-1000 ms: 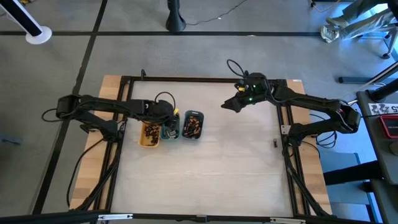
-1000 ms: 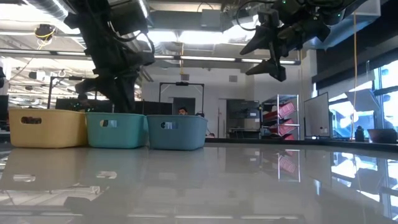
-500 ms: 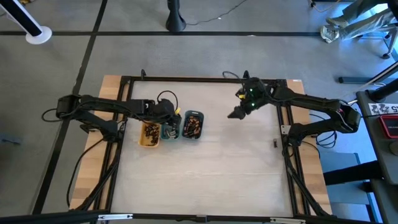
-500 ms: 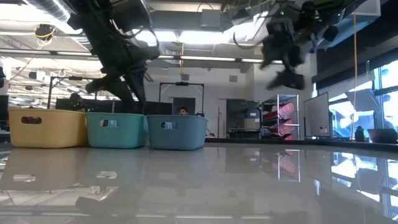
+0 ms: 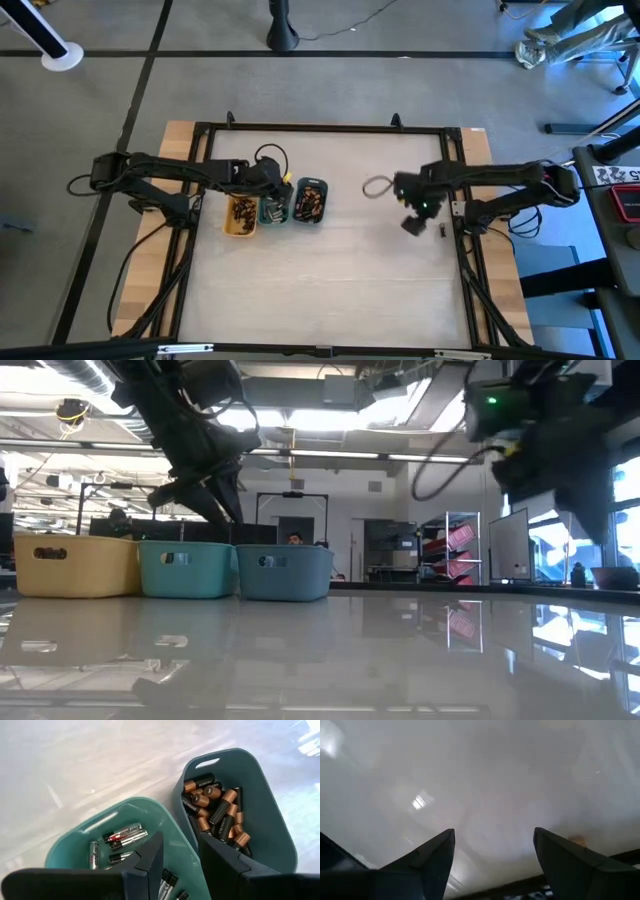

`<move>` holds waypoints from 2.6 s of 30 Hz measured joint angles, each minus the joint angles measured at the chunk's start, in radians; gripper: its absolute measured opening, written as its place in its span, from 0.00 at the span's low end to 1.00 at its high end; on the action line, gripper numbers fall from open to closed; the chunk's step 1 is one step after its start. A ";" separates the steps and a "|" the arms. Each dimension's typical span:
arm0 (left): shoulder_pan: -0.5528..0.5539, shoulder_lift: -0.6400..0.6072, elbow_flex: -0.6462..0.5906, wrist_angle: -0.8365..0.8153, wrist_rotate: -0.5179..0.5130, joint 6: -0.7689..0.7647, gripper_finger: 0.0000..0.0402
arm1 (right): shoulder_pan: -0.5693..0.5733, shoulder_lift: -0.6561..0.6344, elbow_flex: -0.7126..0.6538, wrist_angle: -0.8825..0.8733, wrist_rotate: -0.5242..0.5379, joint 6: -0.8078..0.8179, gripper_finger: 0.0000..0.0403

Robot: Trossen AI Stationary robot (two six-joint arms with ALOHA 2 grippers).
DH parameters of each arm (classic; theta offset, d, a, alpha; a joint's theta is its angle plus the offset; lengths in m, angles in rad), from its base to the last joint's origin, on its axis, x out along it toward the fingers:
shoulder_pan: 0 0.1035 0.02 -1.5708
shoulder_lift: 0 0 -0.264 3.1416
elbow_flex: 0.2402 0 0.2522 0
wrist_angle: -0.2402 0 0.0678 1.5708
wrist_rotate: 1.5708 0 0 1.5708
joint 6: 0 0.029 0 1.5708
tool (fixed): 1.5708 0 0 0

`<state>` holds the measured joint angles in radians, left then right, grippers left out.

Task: Sort batteries
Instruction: Put the large black battery into the blue bin

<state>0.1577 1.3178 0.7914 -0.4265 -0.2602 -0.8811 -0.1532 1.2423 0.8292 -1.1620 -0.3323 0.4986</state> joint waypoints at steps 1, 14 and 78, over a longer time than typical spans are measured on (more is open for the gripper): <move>0.000 0.000 0.000 0.001 -0.005 0.007 0.28 | 0.026 0.000 -0.016 0.000 0.000 -0.018 0.68; 0.009 0.000 0.000 0.031 -0.013 0.019 0.28 | 0.114 0.208 -0.062 -0.011 0.133 -0.325 0.68; 0.013 0.000 0.000 0.021 0.025 -0.062 0.28 | 0.232 0.382 -0.137 -0.043 0.209 -0.407 0.93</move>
<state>0.1707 1.3178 0.7914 -0.4059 -0.2352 -0.9428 0.0788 1.6242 0.6918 -1.2054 -0.1234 0.0919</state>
